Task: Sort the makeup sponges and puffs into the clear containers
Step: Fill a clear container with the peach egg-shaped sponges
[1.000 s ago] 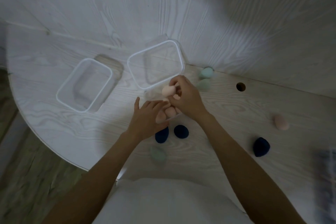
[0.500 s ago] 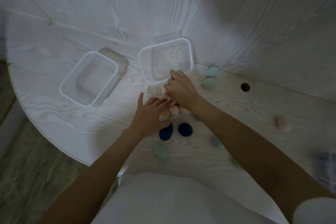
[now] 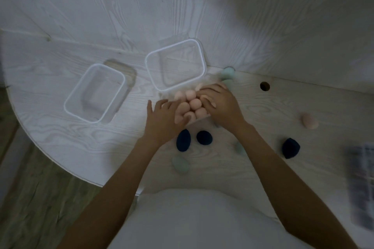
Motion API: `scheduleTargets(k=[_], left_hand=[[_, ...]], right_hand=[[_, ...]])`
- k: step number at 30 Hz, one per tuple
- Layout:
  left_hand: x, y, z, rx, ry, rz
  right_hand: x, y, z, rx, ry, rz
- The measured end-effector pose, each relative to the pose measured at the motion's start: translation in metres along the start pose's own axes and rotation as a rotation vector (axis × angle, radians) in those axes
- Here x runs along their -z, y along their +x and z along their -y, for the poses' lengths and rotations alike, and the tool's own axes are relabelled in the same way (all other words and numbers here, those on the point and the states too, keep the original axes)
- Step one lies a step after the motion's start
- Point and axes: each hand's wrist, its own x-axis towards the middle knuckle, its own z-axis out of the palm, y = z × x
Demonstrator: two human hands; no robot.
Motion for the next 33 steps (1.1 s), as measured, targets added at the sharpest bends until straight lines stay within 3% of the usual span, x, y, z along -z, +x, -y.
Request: scheduleTargets(k=[3, 6, 10, 13, 16, 20, 23, 28, 33], left_hand=[[0.008, -0.007, -0.022, -0.141, -0.111, -0.341], [0.008, -0.016, -0.071, -0.442, -0.31, -0.453], [-0.036, -0.023, -0.15, -0.694, -0.472, -0.199], [-0.084, -0.012, -0.196, -0.716, -0.27, 0.074], [-0.111, -0.001, -0.225, -0.565, -0.01, 0.334], [-0.122, 0.005, -0.236, -0.453, 0.039, 0.336], [-0.107, -0.002, -0.232, -0.39, -0.26, 0.223], [-0.057, -0.013, -0.204, 0.092, -0.917, 0.183], [-0.006, -0.032, -0.139, 0.291, -1.108, -0.027]], right_hand=[[0.02, -0.051, -0.005, -0.084, -0.038, -0.203], [0.035, -0.113, -0.01, -0.266, -0.073, -0.266], [0.046, -0.192, -0.036, -0.467, -0.127, -0.241], [0.062, -0.235, -0.064, -0.595, -0.141, -0.231], [0.083, -0.252, -0.089, -0.659, -0.085, -0.266], [0.105, -0.239, -0.128, -0.687, -0.036, -0.325], [0.114, -0.214, -0.164, -0.676, -0.12, -0.27], [0.103, -0.164, -0.205, -0.795, -0.148, -0.014], [0.086, -0.135, -0.164, -0.567, -0.056, 0.022]])
